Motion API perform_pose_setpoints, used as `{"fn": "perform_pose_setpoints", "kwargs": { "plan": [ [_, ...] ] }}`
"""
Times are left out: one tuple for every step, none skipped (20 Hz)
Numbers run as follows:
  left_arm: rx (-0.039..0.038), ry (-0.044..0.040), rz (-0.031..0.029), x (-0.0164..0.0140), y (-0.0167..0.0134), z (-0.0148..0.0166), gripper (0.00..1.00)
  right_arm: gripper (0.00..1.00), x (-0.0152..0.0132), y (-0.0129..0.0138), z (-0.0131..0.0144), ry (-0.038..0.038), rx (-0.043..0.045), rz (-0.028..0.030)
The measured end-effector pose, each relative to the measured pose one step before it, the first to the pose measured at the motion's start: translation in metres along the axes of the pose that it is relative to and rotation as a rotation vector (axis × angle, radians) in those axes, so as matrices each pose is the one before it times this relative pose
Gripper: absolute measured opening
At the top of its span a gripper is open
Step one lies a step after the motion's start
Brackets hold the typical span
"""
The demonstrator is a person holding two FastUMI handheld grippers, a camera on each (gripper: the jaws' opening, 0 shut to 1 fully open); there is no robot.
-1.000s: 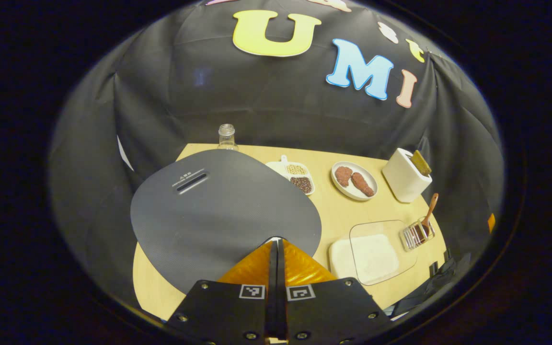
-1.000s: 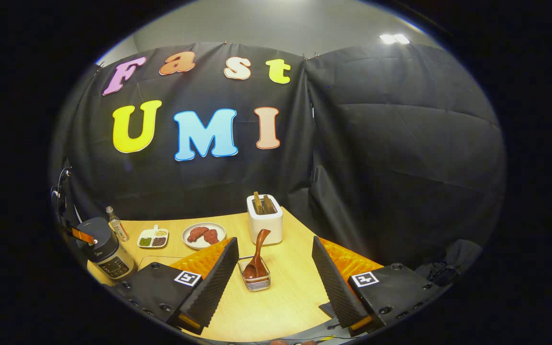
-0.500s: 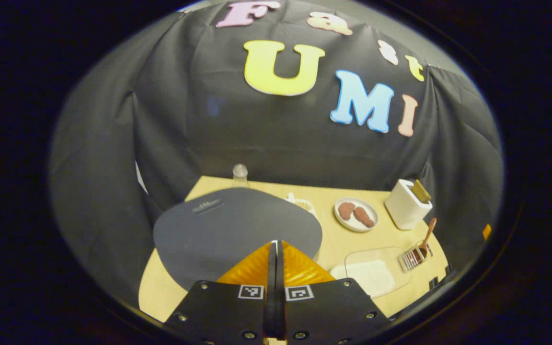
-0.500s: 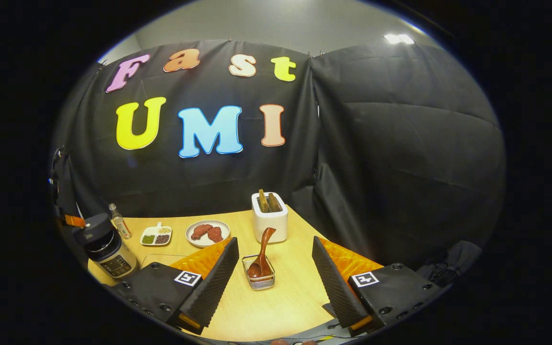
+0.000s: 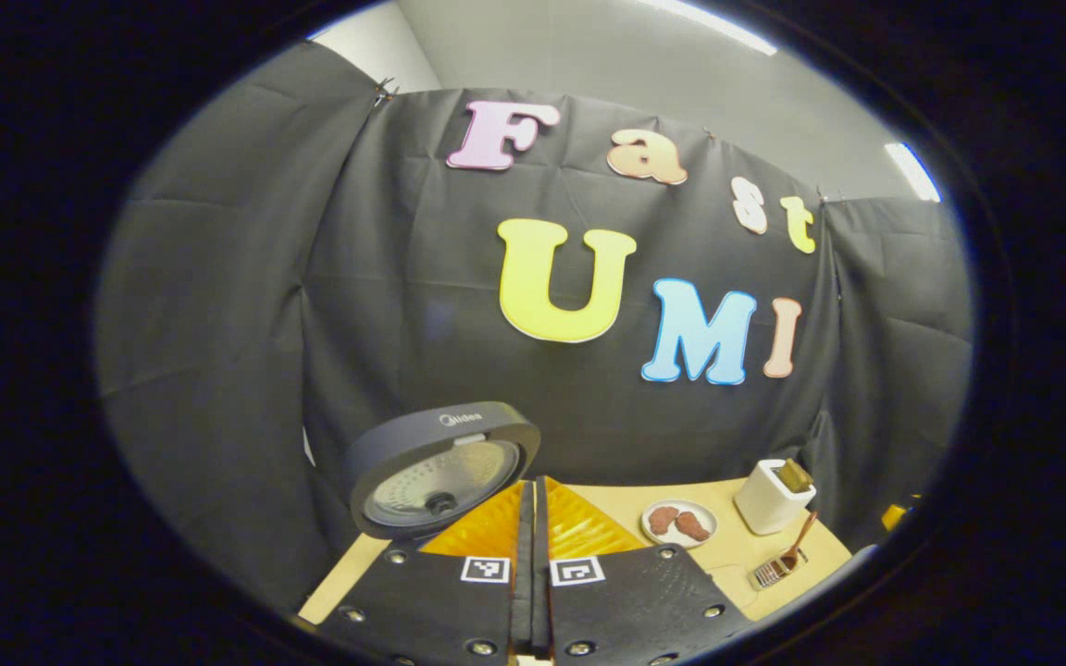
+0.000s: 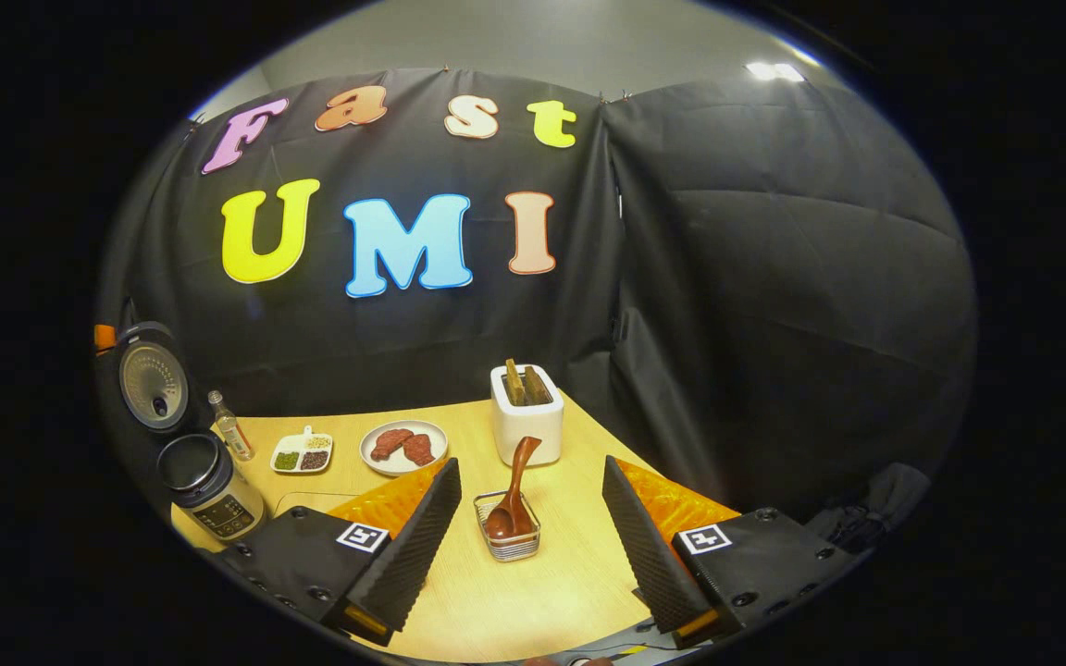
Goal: Close the left gripper, press the button to open the rice cooker; take a wooden spoon from the chopstick holder with the right hand, scoop a spoonful of rice and pour it into the rice cooker, then put the wooden spoon back into the chopstick holder.
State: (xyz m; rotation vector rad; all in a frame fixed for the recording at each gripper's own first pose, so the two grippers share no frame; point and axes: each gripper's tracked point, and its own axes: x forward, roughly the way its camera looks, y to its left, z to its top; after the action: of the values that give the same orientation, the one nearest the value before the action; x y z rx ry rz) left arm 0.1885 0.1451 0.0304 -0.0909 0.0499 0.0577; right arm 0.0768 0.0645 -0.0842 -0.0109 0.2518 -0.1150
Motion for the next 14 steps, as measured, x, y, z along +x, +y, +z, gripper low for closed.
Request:
{"fn": "perform_pose_setpoints", "kwargs": {
  "plan": [
    [0.01197,-0.00760,0.01415,-0.00672,0.00457,0.00131,0.01,0.98,0.00230,0.00357,0.00015,0.00538,-0.00232,0.01209],
    [0.00034,-0.01564,-0.00613,-0.00940,-0.00171,-0.00070,0.08,0.98,0.00307,0.00331,0.00151,0.00332,-0.00627,0.01370],
    [-0.00552,-0.02013,-0.00594,-0.00741,-0.00125,0.00194,0.24,0.98,0.00459,0.00243,0.00020,0.00436,-0.01033,0.01328],
    [-0.00576,-0.01183,-0.00642,-0.00769,-0.00140,-0.00115,0.41,0.98,0.00579,0.00245,0.00068,0.00617,-0.00995,0.01274],
    [0.00035,0.00119,0.00838,-0.00900,-0.00079,-0.00393,0.57,0.98,0.00698,0.00283,-0.00299,0.01342,-0.00816,0.01761],
    [0.00818,-0.01099,0.02187,-0.00413,0.00487,-0.00331,0.74,0.97,0.00840,0.00465,-0.00739,0.03308,-0.00420,0.01684],
    [0.01064,-0.01797,0.02475,-0.00120,0.00207,-0.00032,0.90,0.98,0.00832,0.00183,-0.00676,0.02663,-0.00041,0.01449],
    [0.00634,-0.00302,0.01837,-0.00880,-0.00011,-0.00181,0.93,0.98,0.00819,0.00334,-0.00243,0.01741,0.00478,0.01673],
    [0.00130,0.00641,0.01453,-0.00553,-0.00247,-0.00308,0.90,0.98,0.00757,0.00232,-0.00227,0.01570,0.00678,0.01689],
    [-0.00230,0.01214,0.01804,-0.00293,-0.00415,-0.00494,0.90,0.98,0.00926,0.00068,-0.00146,0.01505,0.00741,0.01481],
    [-0.00507,0.01765,0.02180,-0.00260,-0.00167,-0.00373,0.96,0.98,0.01018,-0.00112,-0.00271,0.01672,0.00435,0.01045],
    [-0.00838,0.01699,0.01833,-0.00254,-0.00345,-0.00425,0.93,0.98,0.01057,-0.00351,-0.00059,0.01876,-0.00045,0.00836],
    [-0.01451,-0.00078,0.00588,-0.00388,-0.00526,0.00010,0.93,0.98,0.01106,-0.00348,-0.00047,0.01719,-0.00390,0.00628],
    [-0.01907,-0.01787,-0.00770,-0.00335,-0.00932,0.00215,0.91,0.98,0.01165,-0.00606,-0.00206,0.01826,-0.00379,0.00340]
  ]
}}
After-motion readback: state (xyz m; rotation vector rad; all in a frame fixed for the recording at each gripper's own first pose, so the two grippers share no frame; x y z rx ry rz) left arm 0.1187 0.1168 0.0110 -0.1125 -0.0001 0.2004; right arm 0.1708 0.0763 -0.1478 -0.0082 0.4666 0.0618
